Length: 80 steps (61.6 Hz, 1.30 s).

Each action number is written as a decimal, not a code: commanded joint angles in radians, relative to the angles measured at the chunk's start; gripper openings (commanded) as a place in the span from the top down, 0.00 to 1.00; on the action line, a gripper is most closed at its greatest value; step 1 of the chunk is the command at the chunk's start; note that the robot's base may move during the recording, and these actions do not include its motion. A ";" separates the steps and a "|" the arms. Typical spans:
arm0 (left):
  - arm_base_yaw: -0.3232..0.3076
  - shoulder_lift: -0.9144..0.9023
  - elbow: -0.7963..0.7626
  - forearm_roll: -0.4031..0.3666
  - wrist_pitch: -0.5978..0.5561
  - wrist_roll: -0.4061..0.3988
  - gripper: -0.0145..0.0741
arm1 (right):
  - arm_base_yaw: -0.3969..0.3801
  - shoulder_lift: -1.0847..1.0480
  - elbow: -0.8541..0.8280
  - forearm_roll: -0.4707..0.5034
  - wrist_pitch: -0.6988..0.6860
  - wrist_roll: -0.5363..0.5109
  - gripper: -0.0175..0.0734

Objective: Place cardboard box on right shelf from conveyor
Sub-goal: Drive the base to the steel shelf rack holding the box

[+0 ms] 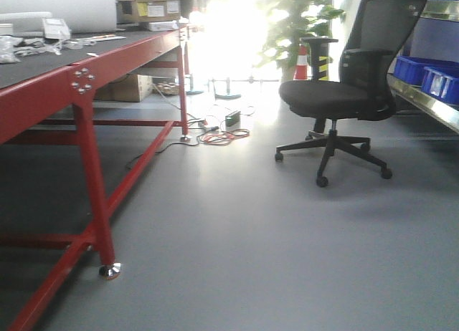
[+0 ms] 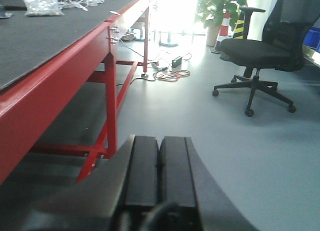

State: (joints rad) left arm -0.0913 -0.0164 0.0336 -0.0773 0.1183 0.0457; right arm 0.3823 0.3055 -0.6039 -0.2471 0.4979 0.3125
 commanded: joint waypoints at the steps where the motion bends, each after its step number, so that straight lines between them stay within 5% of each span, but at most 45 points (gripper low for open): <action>1: -0.003 -0.010 0.006 -0.006 -0.085 0.000 0.97 | -0.005 0.011 -0.028 -0.021 -0.104 -0.013 0.59; 80: -0.003 -0.010 0.006 -0.006 -0.085 0.000 0.97 | -0.005 0.011 -0.028 -0.021 -0.104 -0.013 0.59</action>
State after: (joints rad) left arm -0.0913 -0.0164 0.0336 -0.0773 0.1183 0.0457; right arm 0.3823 0.3055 -0.6039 -0.2471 0.4979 0.3121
